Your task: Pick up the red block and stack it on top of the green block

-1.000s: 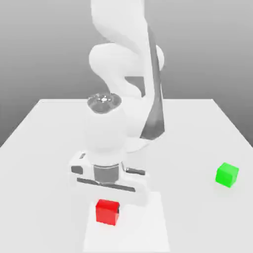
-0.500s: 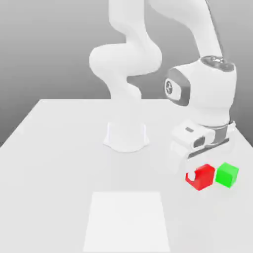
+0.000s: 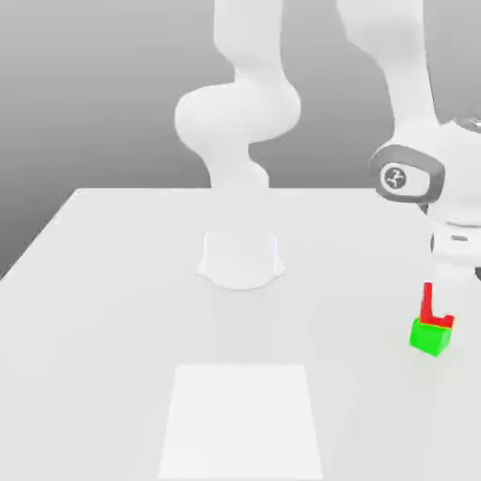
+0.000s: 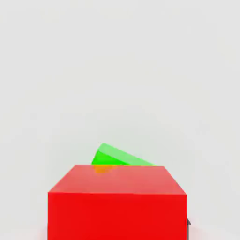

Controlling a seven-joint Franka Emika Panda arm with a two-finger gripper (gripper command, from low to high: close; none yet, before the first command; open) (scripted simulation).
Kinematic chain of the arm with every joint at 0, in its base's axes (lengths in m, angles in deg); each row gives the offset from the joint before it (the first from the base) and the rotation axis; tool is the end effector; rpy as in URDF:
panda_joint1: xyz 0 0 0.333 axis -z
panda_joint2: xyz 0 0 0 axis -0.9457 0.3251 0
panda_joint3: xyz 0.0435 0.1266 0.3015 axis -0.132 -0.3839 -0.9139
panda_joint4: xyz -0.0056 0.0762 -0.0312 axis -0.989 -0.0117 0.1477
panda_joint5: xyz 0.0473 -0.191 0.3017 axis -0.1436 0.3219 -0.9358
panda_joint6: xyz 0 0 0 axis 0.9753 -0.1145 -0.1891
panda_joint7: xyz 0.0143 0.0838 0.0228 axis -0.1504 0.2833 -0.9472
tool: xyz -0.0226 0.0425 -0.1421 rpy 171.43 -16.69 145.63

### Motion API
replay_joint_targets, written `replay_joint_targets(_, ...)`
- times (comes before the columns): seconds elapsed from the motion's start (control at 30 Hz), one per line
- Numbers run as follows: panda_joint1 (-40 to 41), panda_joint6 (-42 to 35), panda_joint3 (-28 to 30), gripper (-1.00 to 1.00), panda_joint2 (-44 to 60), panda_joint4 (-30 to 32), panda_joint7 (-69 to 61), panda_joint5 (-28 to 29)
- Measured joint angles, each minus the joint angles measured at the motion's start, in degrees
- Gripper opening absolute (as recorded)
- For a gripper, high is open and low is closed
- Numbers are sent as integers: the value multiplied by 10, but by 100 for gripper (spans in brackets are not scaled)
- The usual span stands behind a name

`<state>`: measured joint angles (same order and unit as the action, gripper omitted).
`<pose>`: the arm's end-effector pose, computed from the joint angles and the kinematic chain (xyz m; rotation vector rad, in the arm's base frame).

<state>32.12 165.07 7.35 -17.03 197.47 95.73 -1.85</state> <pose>0.2295 0.3160 0.1903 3.0652 0.6838 0.0006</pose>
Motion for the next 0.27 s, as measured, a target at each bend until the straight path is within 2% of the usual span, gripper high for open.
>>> replay_joint_targets(0.13, -2, 5, 2, 100, 5, 0, 2, 4)
replay_joint_targets(0.27, -7, -60, -7, 100, -66, 3, -39, -54)
